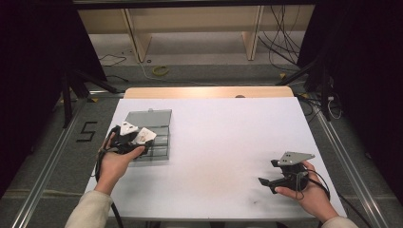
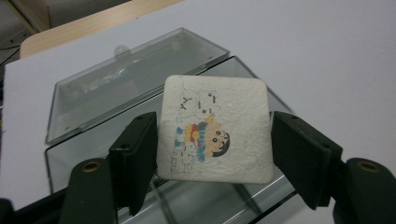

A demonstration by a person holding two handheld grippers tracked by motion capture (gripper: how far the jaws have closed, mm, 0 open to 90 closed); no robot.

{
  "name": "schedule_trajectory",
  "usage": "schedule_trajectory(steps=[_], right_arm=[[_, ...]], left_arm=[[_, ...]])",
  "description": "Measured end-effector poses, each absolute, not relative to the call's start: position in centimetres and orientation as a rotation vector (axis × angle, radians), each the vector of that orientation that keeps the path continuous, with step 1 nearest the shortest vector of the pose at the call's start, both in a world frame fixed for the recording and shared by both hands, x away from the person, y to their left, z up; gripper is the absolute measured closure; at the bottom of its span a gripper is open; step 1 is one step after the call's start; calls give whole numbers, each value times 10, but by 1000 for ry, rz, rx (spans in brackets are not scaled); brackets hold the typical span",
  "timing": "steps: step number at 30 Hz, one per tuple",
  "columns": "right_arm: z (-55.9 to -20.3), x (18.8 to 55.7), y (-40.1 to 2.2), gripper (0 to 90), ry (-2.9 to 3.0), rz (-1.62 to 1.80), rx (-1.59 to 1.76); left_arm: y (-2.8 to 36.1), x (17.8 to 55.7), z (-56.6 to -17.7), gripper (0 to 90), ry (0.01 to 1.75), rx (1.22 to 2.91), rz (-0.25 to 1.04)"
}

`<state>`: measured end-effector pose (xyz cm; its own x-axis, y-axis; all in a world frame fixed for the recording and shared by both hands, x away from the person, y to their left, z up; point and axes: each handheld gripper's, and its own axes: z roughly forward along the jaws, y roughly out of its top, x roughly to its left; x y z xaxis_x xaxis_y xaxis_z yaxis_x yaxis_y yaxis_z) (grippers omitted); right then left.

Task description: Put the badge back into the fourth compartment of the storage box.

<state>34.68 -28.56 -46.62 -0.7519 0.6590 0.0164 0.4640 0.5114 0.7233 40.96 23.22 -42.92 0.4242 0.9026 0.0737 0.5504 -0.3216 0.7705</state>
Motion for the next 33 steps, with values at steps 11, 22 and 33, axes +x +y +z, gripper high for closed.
schedule_trajectory(steps=[11,22,33], right_arm=[[-467,347,-286,164,2498,1074,950],[-467,347,-285,164,2497,1074,952],[-467,348,-286,164,2497,1072,952]], left_arm=[[267,410,-442,327,1336,1995,744],[277,410,-454,326,1386,2042,721],[278,410,-447,244,1368,2001,730]])
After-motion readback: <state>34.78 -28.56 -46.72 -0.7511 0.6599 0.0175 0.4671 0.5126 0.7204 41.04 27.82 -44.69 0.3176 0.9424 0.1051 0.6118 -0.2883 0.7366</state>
